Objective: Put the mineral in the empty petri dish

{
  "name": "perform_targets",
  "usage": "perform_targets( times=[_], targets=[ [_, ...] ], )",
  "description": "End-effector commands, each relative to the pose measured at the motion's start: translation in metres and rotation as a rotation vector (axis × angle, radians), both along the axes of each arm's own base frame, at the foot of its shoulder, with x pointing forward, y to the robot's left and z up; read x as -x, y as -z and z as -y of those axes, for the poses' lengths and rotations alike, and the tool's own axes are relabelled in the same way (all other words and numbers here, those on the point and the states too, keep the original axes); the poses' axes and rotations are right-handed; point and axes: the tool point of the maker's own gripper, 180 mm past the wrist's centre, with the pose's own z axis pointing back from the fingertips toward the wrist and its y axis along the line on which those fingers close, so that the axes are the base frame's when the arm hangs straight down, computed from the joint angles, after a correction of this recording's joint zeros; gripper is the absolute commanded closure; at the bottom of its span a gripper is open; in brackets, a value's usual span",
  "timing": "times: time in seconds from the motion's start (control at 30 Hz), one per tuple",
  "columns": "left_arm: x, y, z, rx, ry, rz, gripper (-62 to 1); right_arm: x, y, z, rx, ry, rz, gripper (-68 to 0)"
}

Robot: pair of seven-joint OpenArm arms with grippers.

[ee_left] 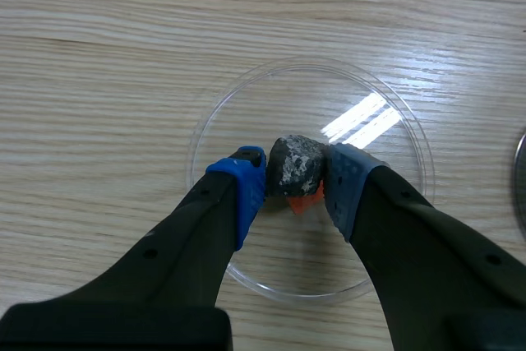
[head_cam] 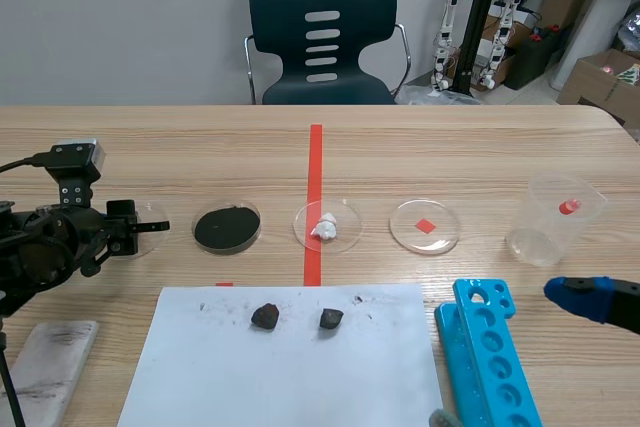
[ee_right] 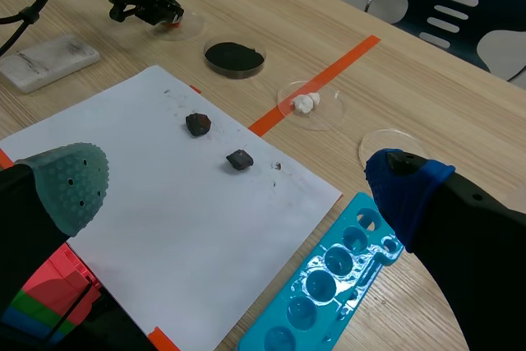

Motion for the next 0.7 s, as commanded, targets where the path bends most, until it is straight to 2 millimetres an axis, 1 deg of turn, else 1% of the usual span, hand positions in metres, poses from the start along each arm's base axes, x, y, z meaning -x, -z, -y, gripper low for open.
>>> perform_targets(
  times=[0.0, 0.07, 0.1, 0.27, 0.37, 0.47, 0.6, 0.63, 0.67],
  targets=[
    [-0.008, -0.009, -0.001, -0.003, 0.005, 0.024, -13.3, -0.002, -0.006, 0.001, -0.013, -0.003, 0.023, -67.9],
    [-0.007, -0.008, 0.000, -0.002, 0.005, 0.016, -14.2, -0.002, -0.006, 0.001, -0.013, -0.003, 0.023, -67.9],
    [-0.007, -0.008, 0.000, -0.002, 0.005, 0.015, -16.2, -0.002, -0.006, 0.001, -0.013, -0.003, 0.023, -67.9],
    [-0.005, -0.007, -0.002, -0.004, 0.006, 0.008, -32.4, -0.002, -0.006, 0.001, -0.013, -0.003, 0.023, -67.9],
    [-0.005, -0.009, -0.005, -0.011, 0.011, 0.012, -39.5, -0.002, -0.006, 0.001, -0.013, -0.003, 0.023, -67.9],
    [-0.006, -0.014, -0.005, -0.014, 0.033, 0.025, -47.7, -0.002, -0.006, 0.001, -0.013, -0.003, 0.023, -67.9],
    [-0.006, -0.026, -0.004, -0.025, 0.059, 0.061, -59.8, -0.002, -0.006, 0.001, -0.013, -0.003, 0.023, -67.9],
    [-0.005, -0.029, -0.003, -0.029, 0.066, 0.071, -62.0, -0.002, -0.006, 0.001, -0.013, -0.003, 0.023, -67.9],
    [-0.005, -0.033, -0.002, -0.033, 0.074, 0.081, -62.3, -0.002, -0.006, 0.001, -0.013, -0.003, 0.023, -67.9]
  ],
)
